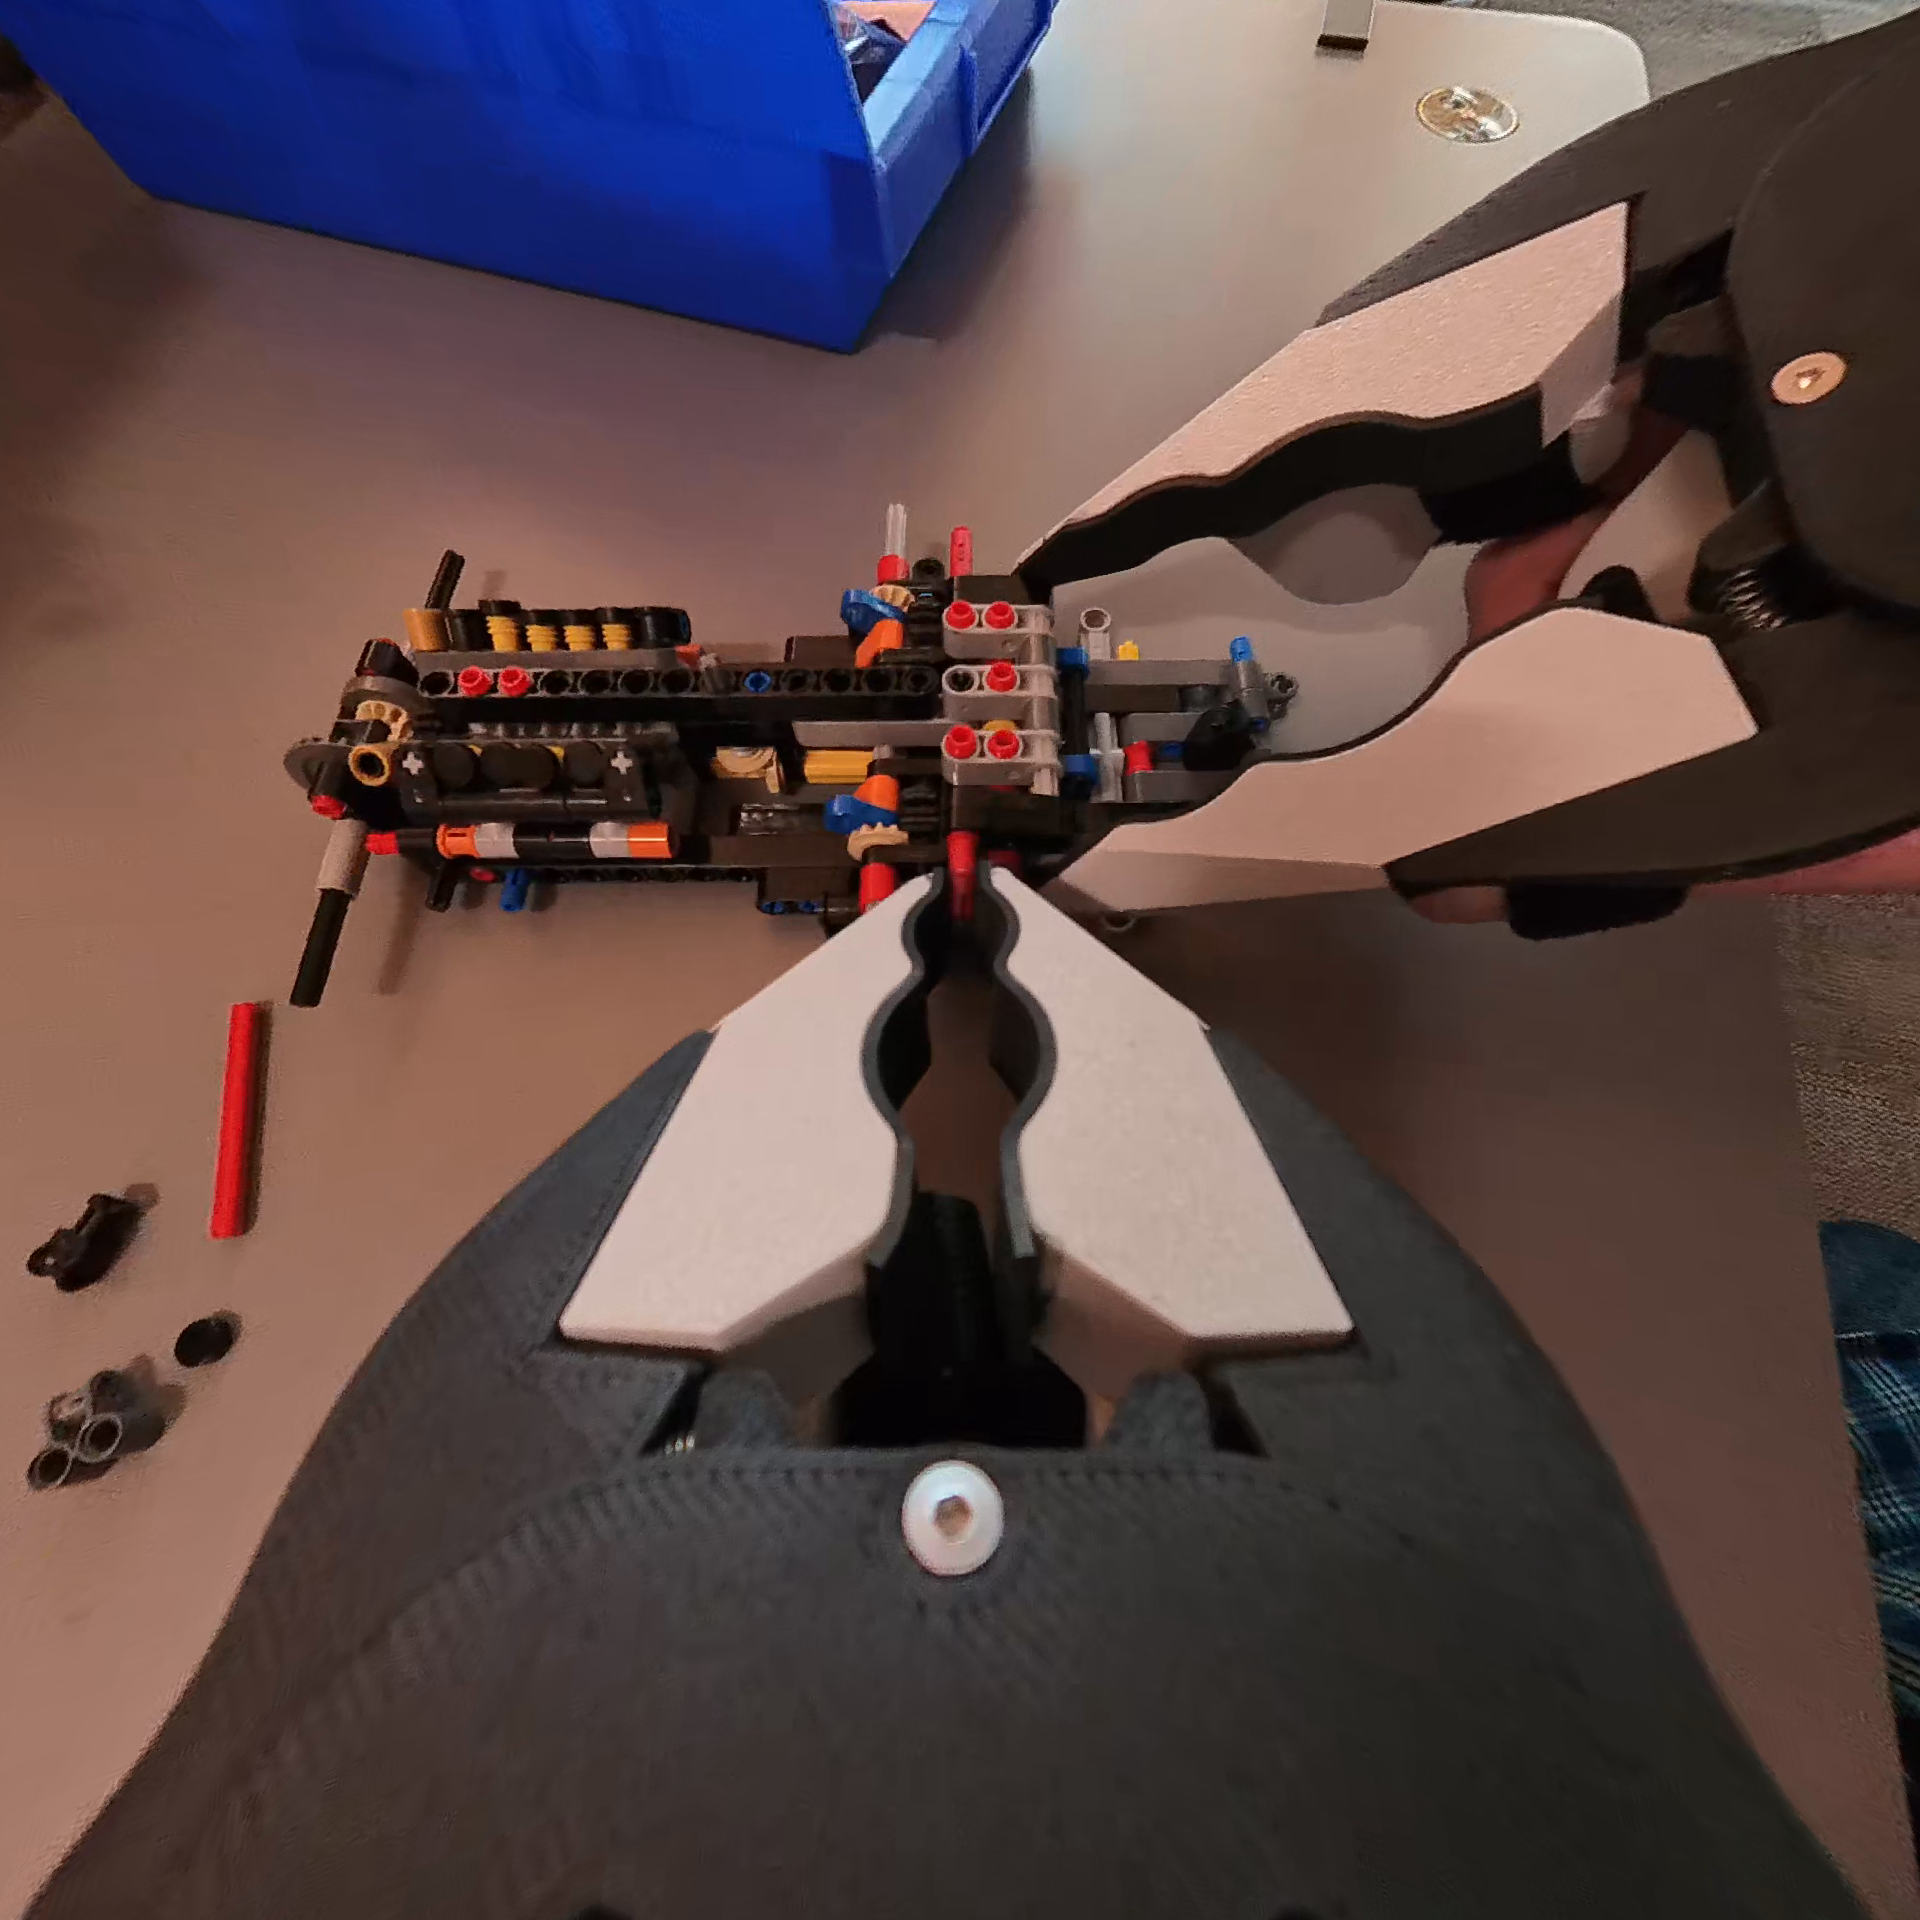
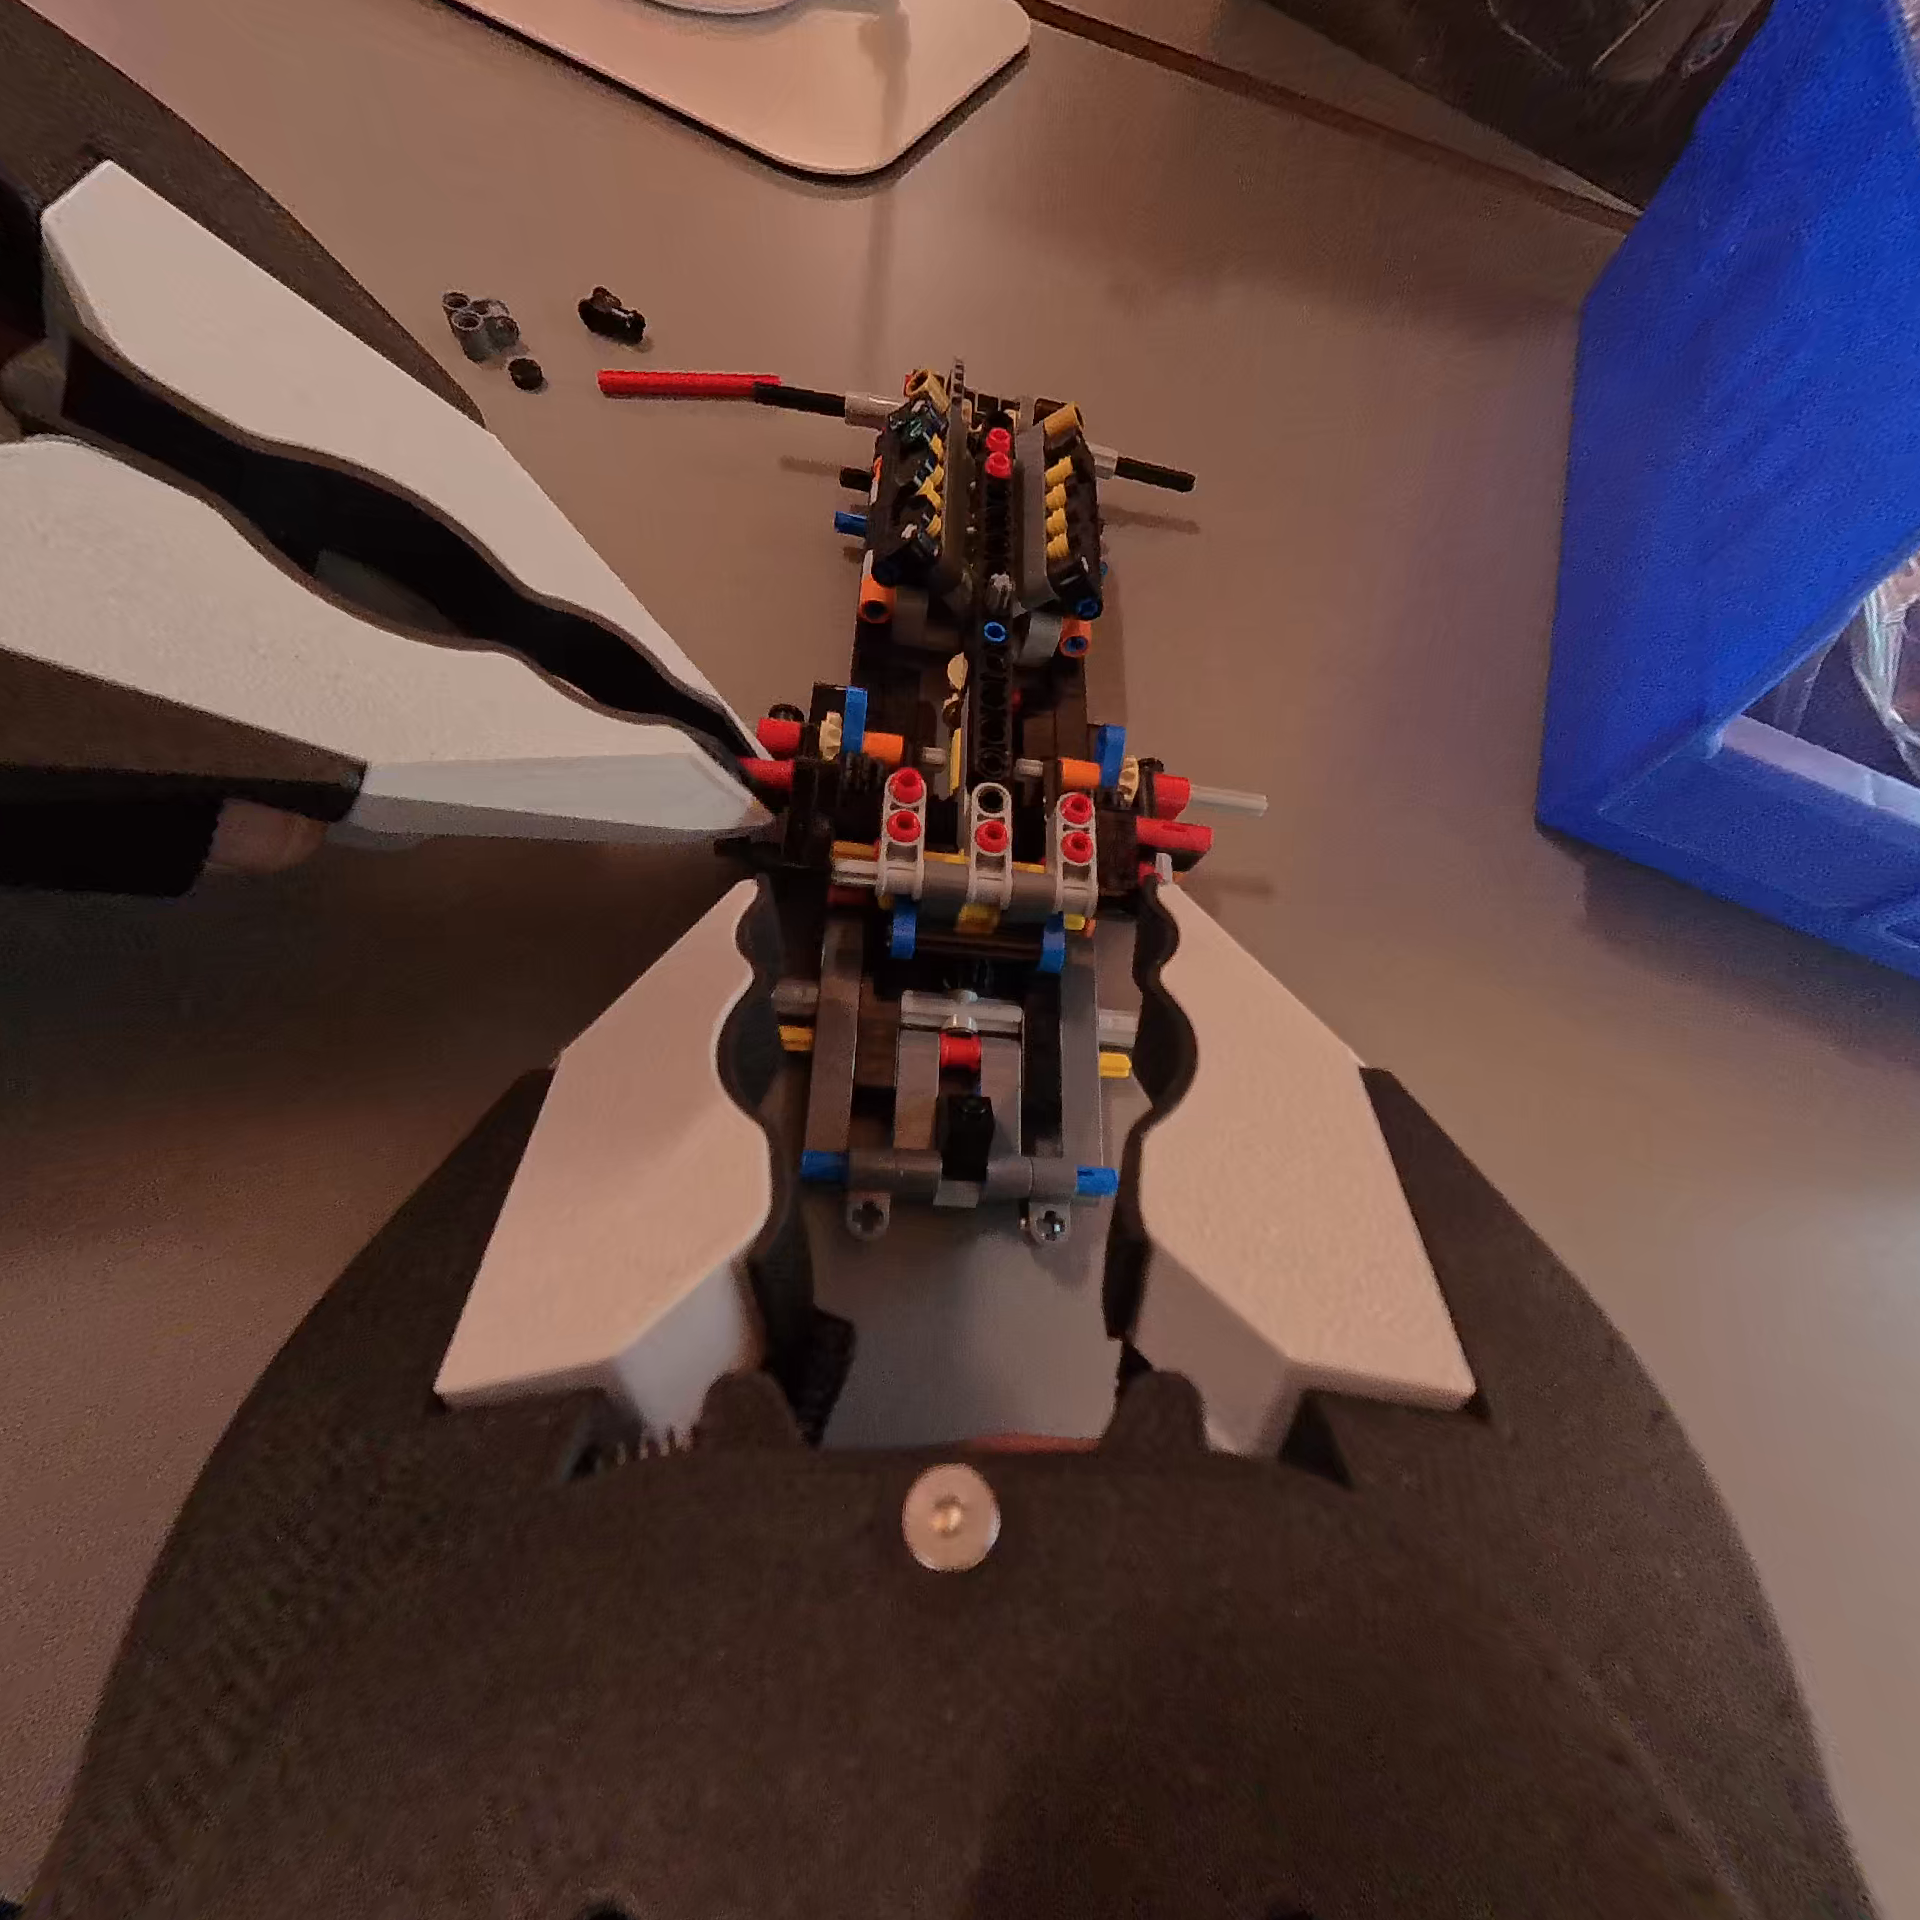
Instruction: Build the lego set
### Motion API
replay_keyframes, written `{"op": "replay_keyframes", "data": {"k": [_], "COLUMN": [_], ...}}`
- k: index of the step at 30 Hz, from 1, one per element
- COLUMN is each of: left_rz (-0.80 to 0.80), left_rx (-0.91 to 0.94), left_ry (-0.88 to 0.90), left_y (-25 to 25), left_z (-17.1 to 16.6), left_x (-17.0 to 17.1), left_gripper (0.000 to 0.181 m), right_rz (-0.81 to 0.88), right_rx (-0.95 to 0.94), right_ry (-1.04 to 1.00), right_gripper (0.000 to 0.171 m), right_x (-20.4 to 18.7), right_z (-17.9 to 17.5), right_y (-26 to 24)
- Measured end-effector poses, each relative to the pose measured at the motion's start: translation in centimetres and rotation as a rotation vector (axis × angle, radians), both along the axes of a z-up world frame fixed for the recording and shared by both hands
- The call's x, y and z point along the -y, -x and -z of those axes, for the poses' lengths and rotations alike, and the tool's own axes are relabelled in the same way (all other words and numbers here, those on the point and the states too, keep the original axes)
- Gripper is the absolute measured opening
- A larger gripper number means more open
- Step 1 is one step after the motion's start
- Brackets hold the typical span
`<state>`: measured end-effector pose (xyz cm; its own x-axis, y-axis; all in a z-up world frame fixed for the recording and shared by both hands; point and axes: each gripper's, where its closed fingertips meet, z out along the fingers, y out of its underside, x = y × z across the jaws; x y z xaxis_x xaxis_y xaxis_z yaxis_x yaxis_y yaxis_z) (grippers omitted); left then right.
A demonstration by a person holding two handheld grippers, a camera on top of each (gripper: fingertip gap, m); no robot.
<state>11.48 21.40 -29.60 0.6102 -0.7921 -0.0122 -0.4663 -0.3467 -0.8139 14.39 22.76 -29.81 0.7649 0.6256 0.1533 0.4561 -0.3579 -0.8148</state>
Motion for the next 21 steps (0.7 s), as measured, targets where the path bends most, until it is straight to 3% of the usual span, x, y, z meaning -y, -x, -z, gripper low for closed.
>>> {"op": "replay_keyframes", "data": {"k": [21], "left_rz": [-0.032], "left_rx": [-0.083], "left_ry": [-0.07], "left_y": [-0.22], "left_z": [0.33], "left_x": [-0.09], "left_gripper": [0.003], "right_rz": [-0.003], "right_rx": [-0.042], "right_ry": [0.033], "right_gripper": [0.063], "right_x": [-0.21], "right_z": [-0.08], "right_y": [-0.22]}}
